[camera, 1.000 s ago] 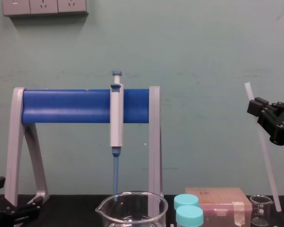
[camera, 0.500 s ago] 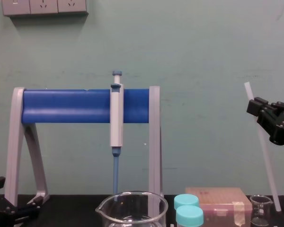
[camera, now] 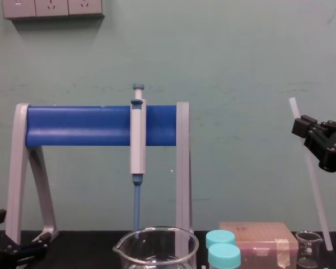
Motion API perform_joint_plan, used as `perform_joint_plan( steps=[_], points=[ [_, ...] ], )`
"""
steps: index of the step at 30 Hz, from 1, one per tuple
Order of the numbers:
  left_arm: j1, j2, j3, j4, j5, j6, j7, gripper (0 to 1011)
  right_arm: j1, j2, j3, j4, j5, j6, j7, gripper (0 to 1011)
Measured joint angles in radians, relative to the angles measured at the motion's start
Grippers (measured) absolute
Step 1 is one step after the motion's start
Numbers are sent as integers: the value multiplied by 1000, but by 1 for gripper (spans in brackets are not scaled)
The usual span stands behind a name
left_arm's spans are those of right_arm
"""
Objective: Pick up the stirring rod with one hand, then place it down.
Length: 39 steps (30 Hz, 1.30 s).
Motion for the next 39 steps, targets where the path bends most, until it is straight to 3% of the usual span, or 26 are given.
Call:
perform_joint_plan(
  steps=[39],
  points=[
    [0,0,0,0,0,0,0,1000,0,0,0,0,0,0,0,58]
  ],
)
